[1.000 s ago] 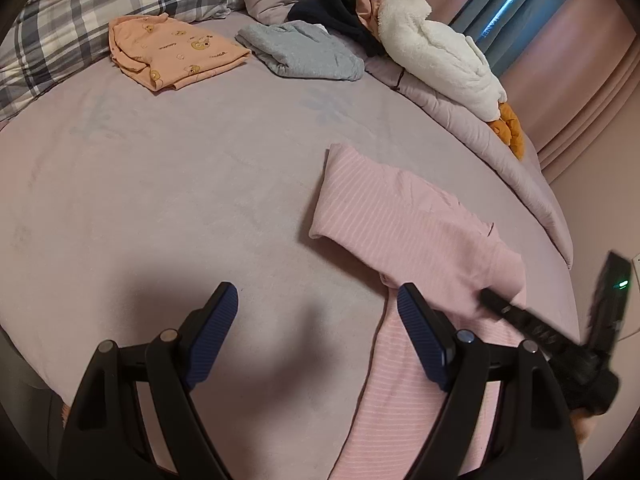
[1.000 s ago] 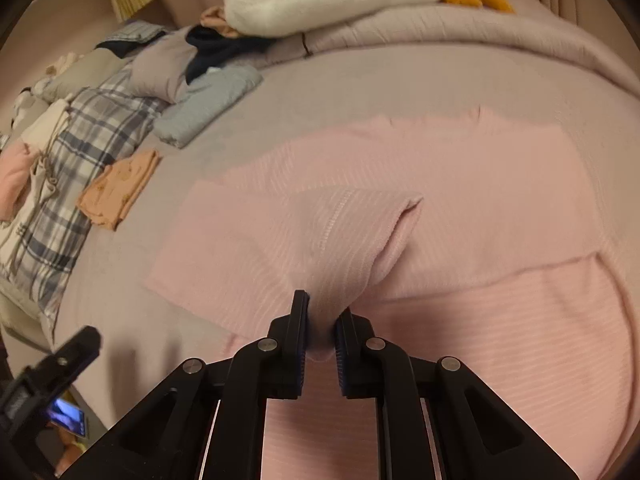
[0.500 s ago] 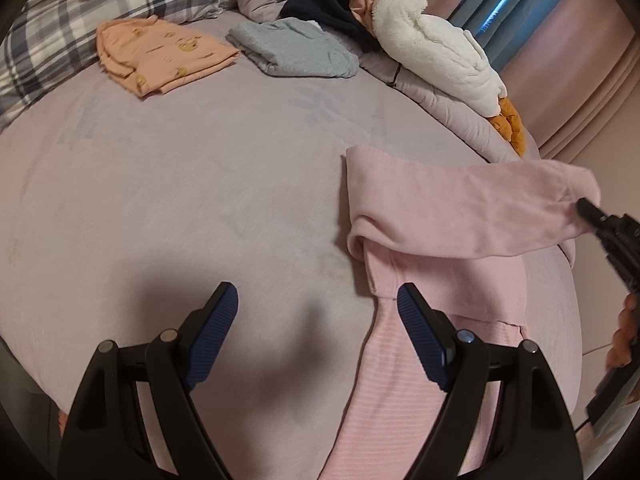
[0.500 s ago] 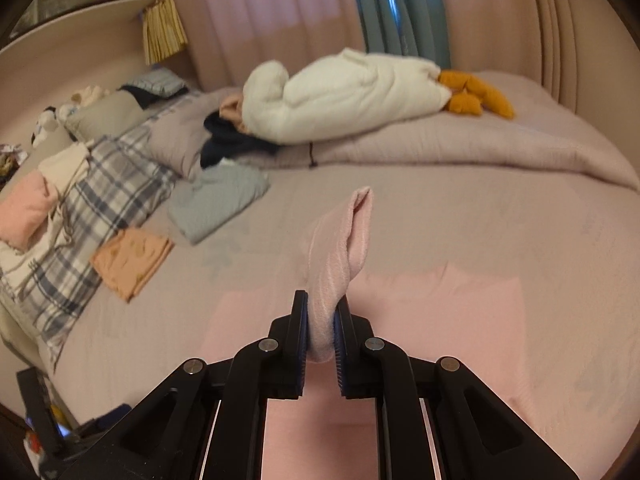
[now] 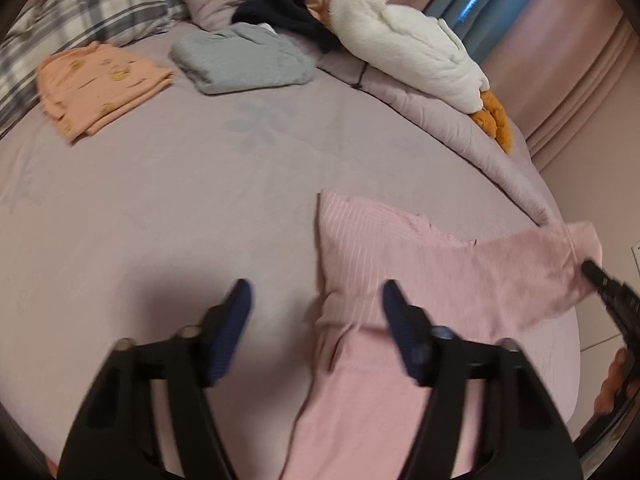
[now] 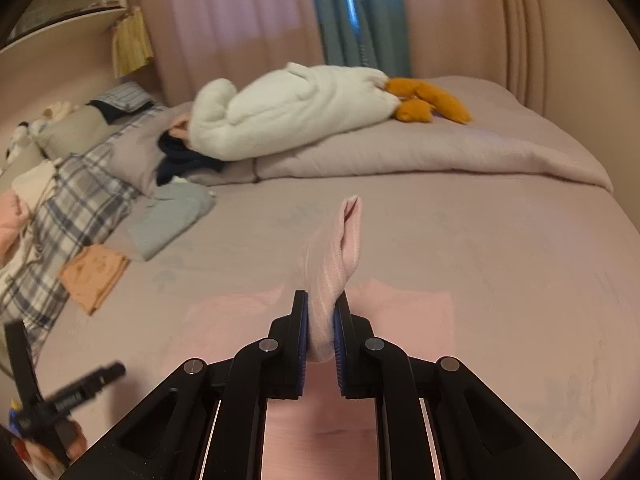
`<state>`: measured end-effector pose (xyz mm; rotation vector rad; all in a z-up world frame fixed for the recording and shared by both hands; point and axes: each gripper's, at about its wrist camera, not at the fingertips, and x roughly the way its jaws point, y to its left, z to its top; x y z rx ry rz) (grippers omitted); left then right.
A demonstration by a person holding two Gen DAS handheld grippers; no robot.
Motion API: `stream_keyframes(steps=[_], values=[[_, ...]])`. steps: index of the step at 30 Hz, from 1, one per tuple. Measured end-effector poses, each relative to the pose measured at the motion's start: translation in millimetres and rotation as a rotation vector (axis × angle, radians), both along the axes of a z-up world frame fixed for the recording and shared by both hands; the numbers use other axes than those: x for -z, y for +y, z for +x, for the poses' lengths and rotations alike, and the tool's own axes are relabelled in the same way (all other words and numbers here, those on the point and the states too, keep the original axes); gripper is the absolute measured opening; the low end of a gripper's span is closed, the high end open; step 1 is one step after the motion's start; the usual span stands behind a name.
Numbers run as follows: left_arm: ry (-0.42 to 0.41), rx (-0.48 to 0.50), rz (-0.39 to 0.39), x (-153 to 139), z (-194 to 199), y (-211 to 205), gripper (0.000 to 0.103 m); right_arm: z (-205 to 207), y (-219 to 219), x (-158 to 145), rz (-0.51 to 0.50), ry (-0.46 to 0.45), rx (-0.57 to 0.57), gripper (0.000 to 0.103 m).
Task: Fold small clothes
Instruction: 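Lift the side edge with the right gripper and fold it toward the shirt center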
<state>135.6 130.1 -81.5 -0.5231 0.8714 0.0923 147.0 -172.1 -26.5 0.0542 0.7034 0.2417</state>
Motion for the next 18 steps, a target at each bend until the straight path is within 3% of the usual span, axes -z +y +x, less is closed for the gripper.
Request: stream_keyframes(steps=[1, 5, 8, 13, 18], values=[[0.003, 0.009, -0.010, 1.1, 7.8, -3.1, 0.050, 1.1, -4.3, 2.5, 0.003, 0.008, 0.006, 0.013], [0.020, 0.032, -0.059, 12.0, 27.9, -13.9, 0.048, 8.8, -20.4, 17.2, 0.016, 0.054, 0.031, 0.013], [0.072, 0.056, -0.045, 23.7, 37.4, -24.8, 0.042, 15.8, -30.4, 34.8, 0.007, 0.101, 0.062, 0.013], [0.143, 0.063, 0.027, 42.8, 44.2, -32.8, 0.042, 18.4, -44.2, 54.8, 0.002, 0.158, 0.097, 0.013], [0.174, 0.069, -0.013, 54.3, 45.3, -31.6, 0.042, 18.1, -54.3, 68.2, 0.009, 0.195, 0.130, 0.013]])
